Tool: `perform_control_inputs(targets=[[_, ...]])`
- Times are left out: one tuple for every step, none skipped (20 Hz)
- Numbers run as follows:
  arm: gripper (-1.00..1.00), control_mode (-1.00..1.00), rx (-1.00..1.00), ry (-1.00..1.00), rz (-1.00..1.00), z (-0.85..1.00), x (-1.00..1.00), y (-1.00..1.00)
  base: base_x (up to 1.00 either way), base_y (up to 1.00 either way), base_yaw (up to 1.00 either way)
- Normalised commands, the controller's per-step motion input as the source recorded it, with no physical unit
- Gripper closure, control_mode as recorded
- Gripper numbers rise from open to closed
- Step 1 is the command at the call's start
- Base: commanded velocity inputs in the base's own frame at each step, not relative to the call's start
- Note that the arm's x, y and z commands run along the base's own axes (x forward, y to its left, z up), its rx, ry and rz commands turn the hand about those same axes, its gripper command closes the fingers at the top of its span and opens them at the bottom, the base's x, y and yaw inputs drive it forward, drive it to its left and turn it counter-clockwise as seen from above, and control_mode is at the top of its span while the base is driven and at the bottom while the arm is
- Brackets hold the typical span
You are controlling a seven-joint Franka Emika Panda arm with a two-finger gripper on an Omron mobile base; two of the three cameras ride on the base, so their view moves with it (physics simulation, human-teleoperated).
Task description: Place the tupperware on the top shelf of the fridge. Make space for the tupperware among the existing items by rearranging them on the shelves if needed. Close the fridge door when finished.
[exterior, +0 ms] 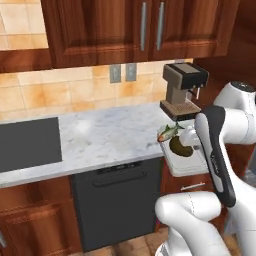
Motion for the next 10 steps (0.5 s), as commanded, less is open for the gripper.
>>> perform_control_inputs(targets=[[1.00,1.00,0.00,0.00,0.00,0.00,0.00,0.00,-0.79,-0.04,-0.49],[1.00,1.00,0.00,0.00,0.00,0.00,0.00,0.00,-0.76,-0.07,-0.57],[1.00,1.00,0.00,0.00,0.00,0.00,0.00,0.00,-0.75,-0.13,-0.62],[1.00,1.00,0.00,0.00,0.00,0.00,0.00,0.00,-0.61,-0.15,-0.66],[1.00,1.00,0.00,0.00,0.00,0.00,0.00,0.00,-0.42,-0.19,-0.71],[1.00,1.00,0.00,0.00,0.00,0.00,0.00,0.00,-0.33,-0.27,-0.73],[1.00,1.00,0.00,0.00,0.00,0.00,0.00,0.00,-0.25,-0.30,-0.73],[1.00,1.00,0.00,0.00,0.00,0.00,0.00,0.00,-0.22,-0.31,-0.71],[1.00,1.00,0.00,0.00,0.00,0.00,0.00,0.00,-0.24,-0.33,-0.69],[1.00,1.00,0.00,0.00,0.00,0.00,0.00,0.00,-0.28,-0.39,-0.67]])
